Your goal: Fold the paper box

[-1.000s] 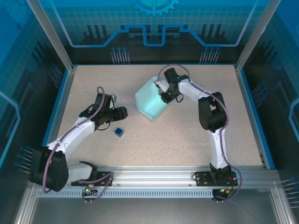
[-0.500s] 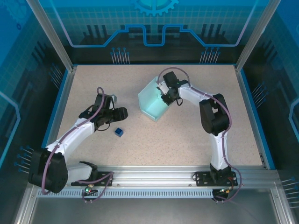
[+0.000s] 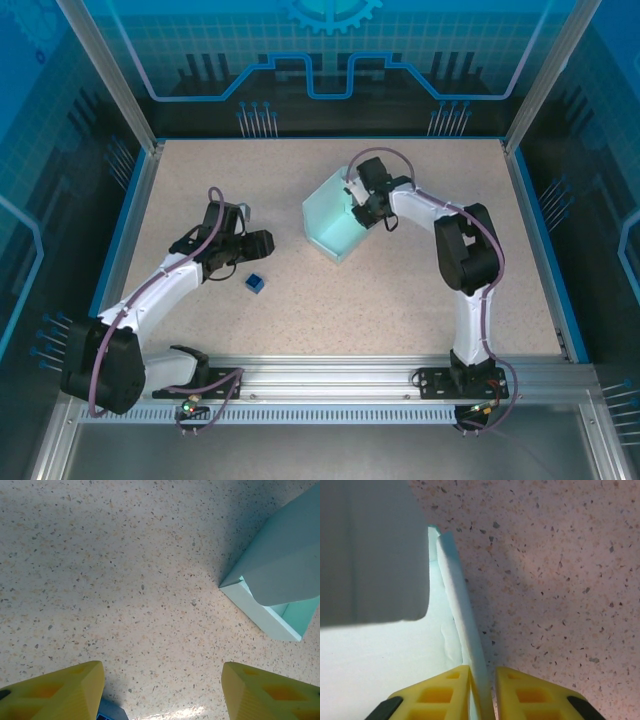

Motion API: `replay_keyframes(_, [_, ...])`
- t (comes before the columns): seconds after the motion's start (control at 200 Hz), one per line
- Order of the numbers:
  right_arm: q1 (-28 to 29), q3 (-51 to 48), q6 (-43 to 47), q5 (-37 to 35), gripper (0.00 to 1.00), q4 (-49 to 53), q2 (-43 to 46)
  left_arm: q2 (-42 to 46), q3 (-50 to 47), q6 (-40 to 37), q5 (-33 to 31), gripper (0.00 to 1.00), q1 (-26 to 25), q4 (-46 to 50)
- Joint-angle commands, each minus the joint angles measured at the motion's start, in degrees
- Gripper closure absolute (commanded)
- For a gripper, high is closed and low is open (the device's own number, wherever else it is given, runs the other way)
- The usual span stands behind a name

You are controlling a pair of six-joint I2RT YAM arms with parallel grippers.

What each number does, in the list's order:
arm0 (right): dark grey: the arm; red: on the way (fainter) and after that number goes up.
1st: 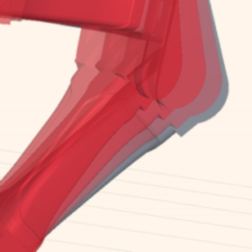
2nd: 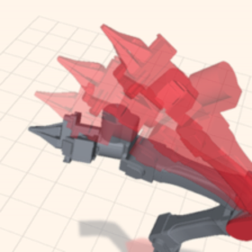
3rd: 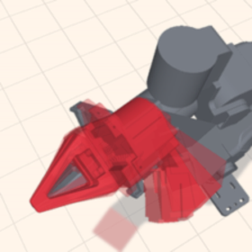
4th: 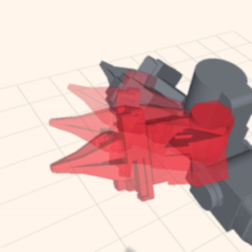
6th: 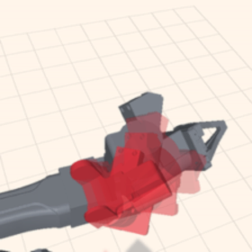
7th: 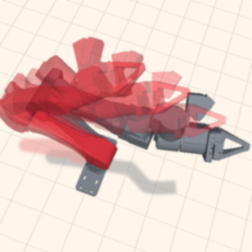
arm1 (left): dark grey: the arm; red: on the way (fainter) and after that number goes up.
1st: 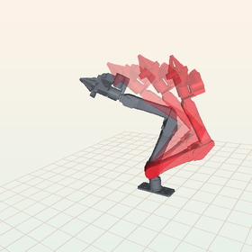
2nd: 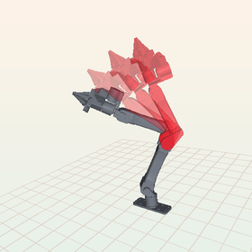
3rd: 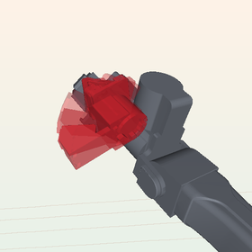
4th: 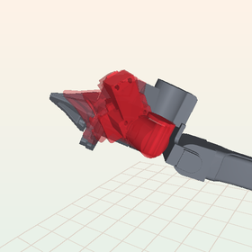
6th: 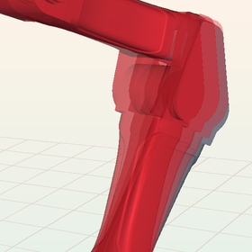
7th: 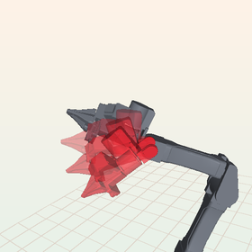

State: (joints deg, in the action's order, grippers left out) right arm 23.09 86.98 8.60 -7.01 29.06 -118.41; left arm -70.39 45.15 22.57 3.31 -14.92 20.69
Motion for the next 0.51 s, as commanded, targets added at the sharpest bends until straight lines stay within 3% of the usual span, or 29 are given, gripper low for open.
replay_keyframes(0.0, [-1.63,0.18,0.91,2.29,0.78,7.41,-0.51,0.85,-0.70,0.11,0.43,0.35,-0.46,-0.18])
replay_keyframes(0.135, [-1.45,1.73,2.37,0.73,0.77,9.03,-2.71,0.86,-0.59,0.07,0.38,0.35,-0.55,-0.12])
replay_keyframes(0.375, [-0.02,1.71,1.72,-4.20,0.88,8.42,-4.20,0.87,-0.75,0.22,-0.04,0.35,-0.81,0.31])
replay_keyframes(0.5, [0.22,1.05,-0.14,-7.06,0.88,8.30,-3.64,0.93,-1.35,0.72,-2.11,0.35,-1.07,1.35])
